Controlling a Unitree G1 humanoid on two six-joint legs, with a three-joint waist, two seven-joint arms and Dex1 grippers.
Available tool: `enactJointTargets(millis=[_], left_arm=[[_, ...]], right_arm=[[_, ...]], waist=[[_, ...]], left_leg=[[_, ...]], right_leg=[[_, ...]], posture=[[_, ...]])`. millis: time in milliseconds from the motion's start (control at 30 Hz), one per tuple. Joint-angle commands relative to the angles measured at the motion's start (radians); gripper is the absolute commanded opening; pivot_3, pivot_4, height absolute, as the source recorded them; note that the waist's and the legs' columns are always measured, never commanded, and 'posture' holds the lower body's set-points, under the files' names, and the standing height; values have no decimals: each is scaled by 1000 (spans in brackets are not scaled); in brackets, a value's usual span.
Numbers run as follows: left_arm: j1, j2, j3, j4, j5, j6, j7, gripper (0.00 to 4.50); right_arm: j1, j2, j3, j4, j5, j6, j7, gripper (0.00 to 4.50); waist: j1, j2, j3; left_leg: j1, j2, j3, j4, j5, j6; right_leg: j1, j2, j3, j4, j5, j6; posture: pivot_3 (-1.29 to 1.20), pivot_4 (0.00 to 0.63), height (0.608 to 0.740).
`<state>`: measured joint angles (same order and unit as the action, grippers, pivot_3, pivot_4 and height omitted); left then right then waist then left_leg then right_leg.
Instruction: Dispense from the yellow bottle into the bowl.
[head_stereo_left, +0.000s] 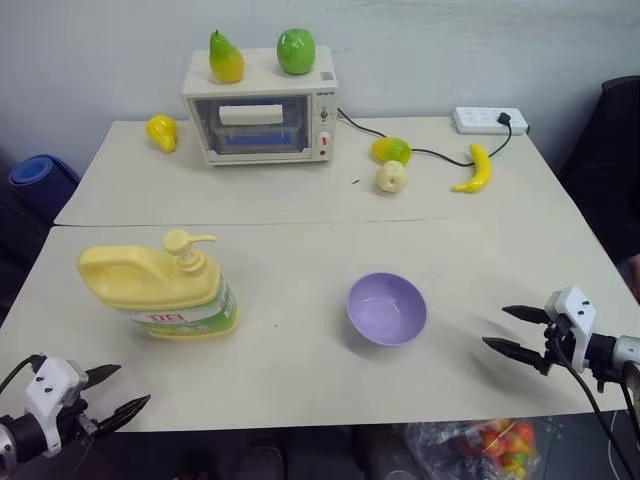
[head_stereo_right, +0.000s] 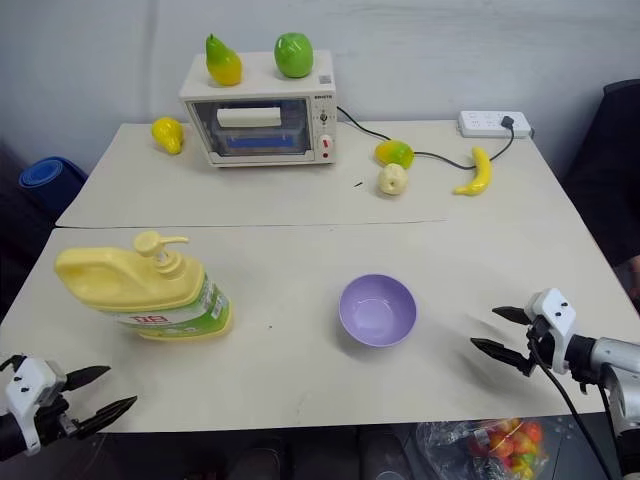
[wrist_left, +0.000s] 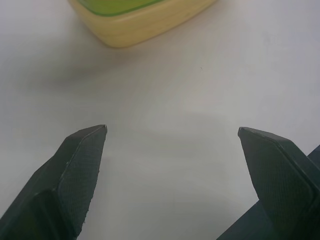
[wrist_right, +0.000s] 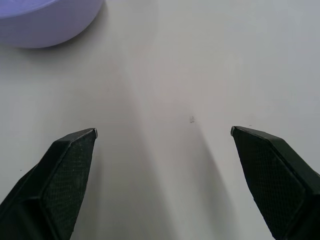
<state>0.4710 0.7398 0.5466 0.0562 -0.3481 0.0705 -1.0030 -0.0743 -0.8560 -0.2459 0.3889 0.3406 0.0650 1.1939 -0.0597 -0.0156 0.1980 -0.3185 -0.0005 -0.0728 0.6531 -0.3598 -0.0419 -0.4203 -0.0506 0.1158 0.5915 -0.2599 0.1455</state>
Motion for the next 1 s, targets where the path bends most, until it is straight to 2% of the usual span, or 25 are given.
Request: enactJointTargets(millis=[33,633,867,1000], left_arm=[[7,8,8,7,-4,-6,-3,4472],[21,-5,9,-67,-74,108,-13,4472],[107,62,49,-379,-269,331,-112,4472],[133,133,129,-607,-417,466,-136,4472]], right_arm=[[-4,-25,-25,-3,2,-14,5,4500],[-28,-24,-14,5,-19,31,5,4500],[18,-41,-38,-129,27,107,37,4500],[128,-66,-84,-404,89,183,27,4500]], waist=[[0,0,0],[0,0,0],[0,0,0],[4,1,1]], left_leg=[[0,0,0,0,0,0],[0,0,0,0,0,0],[-1,0,0,1,0,0],[-1,1,-1,1,0,0]], right_leg=[[0,0,0,0,0,0],[0,0,0,1,0,0],[0,0,0,1,0,0],[0,1,0,2,0,0]], posture=[[0,150,740],[0,150,740],[0,150,740],[0,150,740]])
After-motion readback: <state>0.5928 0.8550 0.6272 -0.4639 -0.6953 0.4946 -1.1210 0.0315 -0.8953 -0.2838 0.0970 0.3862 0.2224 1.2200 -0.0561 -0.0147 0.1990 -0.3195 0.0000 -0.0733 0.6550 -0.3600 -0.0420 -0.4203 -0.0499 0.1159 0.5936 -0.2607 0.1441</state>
